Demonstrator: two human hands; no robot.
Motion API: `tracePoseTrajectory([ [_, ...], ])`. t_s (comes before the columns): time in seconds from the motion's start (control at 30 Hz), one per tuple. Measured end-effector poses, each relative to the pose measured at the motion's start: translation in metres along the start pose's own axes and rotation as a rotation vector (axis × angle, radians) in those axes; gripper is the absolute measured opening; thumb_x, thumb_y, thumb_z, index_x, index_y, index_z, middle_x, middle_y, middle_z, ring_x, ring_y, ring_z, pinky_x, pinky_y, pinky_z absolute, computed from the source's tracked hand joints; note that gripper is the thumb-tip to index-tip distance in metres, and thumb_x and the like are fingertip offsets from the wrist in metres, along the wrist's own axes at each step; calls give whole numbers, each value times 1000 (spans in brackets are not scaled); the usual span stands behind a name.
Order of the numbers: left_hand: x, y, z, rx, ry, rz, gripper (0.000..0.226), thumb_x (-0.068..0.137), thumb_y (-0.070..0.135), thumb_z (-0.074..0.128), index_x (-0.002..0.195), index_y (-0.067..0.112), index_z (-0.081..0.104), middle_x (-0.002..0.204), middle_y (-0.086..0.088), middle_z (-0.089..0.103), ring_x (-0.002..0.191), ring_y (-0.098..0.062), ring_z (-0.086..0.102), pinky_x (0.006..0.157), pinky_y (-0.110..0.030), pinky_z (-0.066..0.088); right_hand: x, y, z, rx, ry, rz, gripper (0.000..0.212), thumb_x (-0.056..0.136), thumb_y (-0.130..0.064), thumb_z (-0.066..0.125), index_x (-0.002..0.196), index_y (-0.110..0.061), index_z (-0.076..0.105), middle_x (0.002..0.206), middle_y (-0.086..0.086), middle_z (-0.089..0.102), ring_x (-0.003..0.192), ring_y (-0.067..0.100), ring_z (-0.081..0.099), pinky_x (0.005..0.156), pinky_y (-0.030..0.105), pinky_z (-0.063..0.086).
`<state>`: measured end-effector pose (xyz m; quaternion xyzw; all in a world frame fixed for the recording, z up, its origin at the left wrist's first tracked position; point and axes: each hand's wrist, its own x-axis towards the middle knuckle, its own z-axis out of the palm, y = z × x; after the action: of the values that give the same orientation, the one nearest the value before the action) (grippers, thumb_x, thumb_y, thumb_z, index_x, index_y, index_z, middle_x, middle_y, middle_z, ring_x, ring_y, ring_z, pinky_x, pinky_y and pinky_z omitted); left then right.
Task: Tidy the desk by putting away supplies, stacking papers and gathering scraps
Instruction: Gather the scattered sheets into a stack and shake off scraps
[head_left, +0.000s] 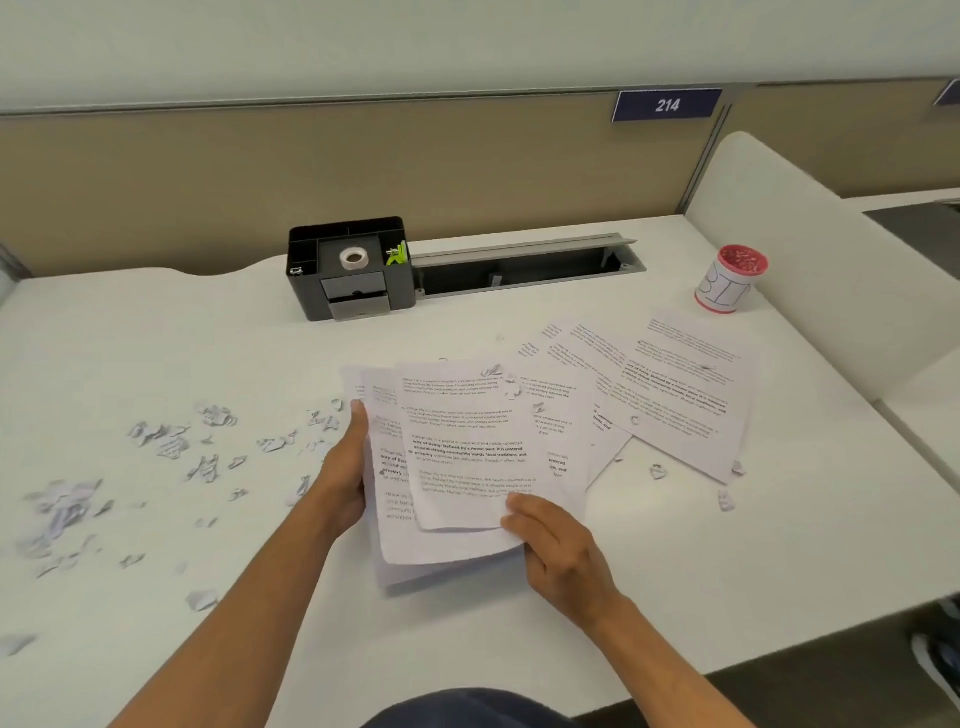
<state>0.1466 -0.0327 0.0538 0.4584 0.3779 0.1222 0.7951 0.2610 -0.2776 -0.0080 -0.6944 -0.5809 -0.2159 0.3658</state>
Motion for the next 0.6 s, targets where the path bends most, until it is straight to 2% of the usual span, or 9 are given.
tracePoseTrajectory([
  [0.07, 1, -2, -5, -40, -10, -3, 56, 94, 65, 34, 131, 30, 58, 124, -6, 68, 114, -31, 64, 99, -54, 46, -1, 0, 2, 65, -40, 3, 34, 100, -9, 39, 94, -2, 72, 105, 15, 72, 100, 27, 68, 86, 39, 57],
  [0.13, 0, -2, -8, 25, -25, 0, 45, 96, 50, 50, 132, 25, 58, 125, -8, 67, 113, -33, 65, 98, -57, 47, -5, 3, 4, 143, -124, 11, 21, 88, -4, 51, 101, -6, 67, 111, 12, 70, 110, 23, 62, 97, 40, 51],
  [0.17, 0, -3, -9, 81, -43, 10, 41, 94, 39, 59, 131, 21, 58, 125, -9, 67, 112, -35, 65, 97, -58, 48, -7, 4, 4, 180, -178, 20, 24, 84, -9, 60, 107, -9, 65, 115, 10, 69, 115, 21, 60, 103, 41, 46],
  [0.23, 0, -5, -9, 163, -38, 25, 40, 89, 18, 69, 128, 15, 59, 122, -13, 68, 107, -35, 67, 93, -59, 51, -9, 5, 3, 227, -296, 59, 38, 86, -33, 69, 117, -13, 63, 121, 3, 66, 123, 16, 56, 112, 40, 37],
  [0.3, -2, -7, -6, 176, 33, 40, 42, 84, 5, 72, 124, 11, 60, 117, -14, 70, 100, -34, 70, 87, -56, 54, -5, 5, -1, 244, -376, 125, 54, 86, -55, 65, 124, -18, 60, 126, -2, 64, 126, 12, 53, 115, 38, 32],
  [0.37, -2, -8, -2, 181, 71, 72, 45, 81, -1, 73, 123, 11, 59, 114, -12, 72, 97, -32, 71, 84, -54, 56, 1, 6, -3, 248, -409, 193, 58, 87, -62, 58, 126, -20, 59, 129, -4, 62, 128, 9, 51, 117, 35, 28],
  [0.5, -5, -4, 5, 230, 100, 138, 48, 80, -4, 73, 120, 17, 58, 109, -6, 73, 94, -30, 72, 78, -51, 59, 8, 7, -4, 281, -525, 383, 72, 83, -77, 41, 128, -25, 61, 137, -11, 56, 129, -6, 38, 117, 19, 18],
  [0.6, -9, 6, 11, 310, 116, 192, 47, 81, -2, 73, 118, 22, 57, 109, -3, 73, 91, -25, 73, 76, -48, 60, 7, 9, -1, 278, -547, 486, 76, 81, -82, 34, 128, -28, 61, 137, -14, 56, 131, 1, 43, 115, 30, 31],
])
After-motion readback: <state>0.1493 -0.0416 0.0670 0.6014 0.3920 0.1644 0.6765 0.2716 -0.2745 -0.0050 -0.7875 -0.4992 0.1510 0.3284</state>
